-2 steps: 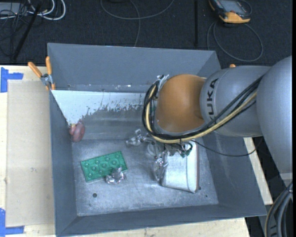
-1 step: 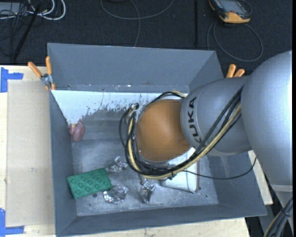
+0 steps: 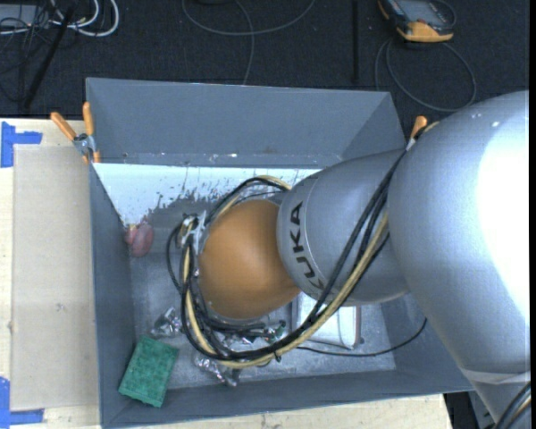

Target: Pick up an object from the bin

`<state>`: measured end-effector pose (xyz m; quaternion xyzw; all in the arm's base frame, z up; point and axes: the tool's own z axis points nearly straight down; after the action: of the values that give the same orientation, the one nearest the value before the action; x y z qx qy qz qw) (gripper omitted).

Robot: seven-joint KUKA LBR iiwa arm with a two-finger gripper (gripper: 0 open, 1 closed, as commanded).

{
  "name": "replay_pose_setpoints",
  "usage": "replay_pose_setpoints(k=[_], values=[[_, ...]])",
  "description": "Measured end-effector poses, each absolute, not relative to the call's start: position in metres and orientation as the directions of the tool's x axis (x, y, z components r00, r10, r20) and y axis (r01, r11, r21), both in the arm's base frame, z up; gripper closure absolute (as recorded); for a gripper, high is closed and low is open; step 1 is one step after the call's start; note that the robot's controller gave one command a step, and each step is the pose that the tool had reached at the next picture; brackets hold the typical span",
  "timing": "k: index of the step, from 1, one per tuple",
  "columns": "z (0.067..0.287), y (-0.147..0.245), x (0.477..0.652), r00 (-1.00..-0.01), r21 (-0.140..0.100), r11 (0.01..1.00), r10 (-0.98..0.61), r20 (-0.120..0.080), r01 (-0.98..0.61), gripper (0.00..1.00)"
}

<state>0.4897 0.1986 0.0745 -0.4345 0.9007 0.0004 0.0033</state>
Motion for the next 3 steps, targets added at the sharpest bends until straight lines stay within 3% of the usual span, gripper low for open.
replay_pose_setpoints(k=[1, 2, 3], values=[[0.0735, 0.2236, 0.4850, -0.627, -0.014, 0.627, -0.779, -0.014, -0.779, 0.00], [0.0724, 0.2280, 0.4785, -0.434, -0.008, 0.434, -0.901, -0.013, -0.901, 0.00], [0.0710, 0.2283, 0.4834, -0.481, -0.004, 0.481, -0.877, -0.005, -0.877, 0.00]])
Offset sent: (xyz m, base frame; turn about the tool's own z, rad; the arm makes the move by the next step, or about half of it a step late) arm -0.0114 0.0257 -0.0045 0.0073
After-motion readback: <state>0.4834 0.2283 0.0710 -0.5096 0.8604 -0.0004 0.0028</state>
